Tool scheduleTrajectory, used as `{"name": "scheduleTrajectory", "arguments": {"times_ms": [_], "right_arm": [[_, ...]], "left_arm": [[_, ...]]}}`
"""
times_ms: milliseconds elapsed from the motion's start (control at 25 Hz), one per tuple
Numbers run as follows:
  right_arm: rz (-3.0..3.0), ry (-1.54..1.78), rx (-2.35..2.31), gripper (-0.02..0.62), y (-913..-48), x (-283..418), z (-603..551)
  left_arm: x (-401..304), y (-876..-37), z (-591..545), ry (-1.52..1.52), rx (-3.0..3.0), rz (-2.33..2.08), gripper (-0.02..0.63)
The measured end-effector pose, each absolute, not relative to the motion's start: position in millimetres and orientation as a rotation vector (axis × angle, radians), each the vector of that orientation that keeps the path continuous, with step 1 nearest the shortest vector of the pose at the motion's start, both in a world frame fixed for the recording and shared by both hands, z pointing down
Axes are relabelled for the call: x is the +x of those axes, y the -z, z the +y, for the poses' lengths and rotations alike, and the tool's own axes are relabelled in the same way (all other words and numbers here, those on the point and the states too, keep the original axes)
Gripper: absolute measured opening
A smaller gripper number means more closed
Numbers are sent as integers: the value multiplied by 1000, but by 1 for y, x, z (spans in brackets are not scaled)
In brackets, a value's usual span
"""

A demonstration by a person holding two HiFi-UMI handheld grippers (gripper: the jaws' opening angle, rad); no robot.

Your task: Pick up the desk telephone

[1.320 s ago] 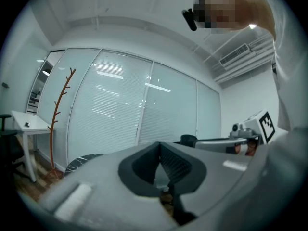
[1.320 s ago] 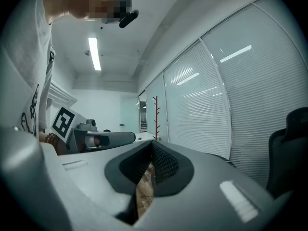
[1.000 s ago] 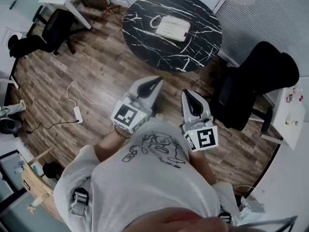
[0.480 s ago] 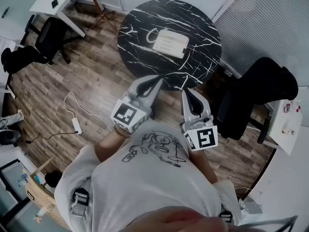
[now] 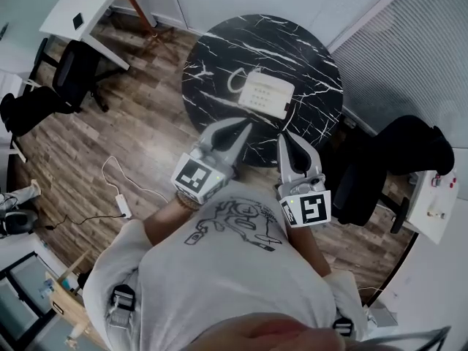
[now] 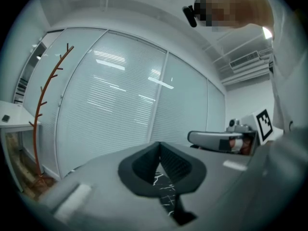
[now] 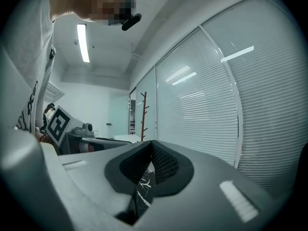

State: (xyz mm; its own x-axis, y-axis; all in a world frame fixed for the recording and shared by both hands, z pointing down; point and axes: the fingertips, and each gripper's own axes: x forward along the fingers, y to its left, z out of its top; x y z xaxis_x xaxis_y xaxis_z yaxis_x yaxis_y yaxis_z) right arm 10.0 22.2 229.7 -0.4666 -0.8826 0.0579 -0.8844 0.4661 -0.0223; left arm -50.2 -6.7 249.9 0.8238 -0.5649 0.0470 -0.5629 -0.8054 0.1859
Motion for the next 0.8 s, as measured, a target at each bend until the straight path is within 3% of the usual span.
{"name": "scheduleTrajectory", "arguments": {"times_ms": [800], "right_arm": [[-2580,-188,1617,6,-265,13,-59]], "left_arm": [[-44,-276,-90,-61,2782,-800,0]]}}
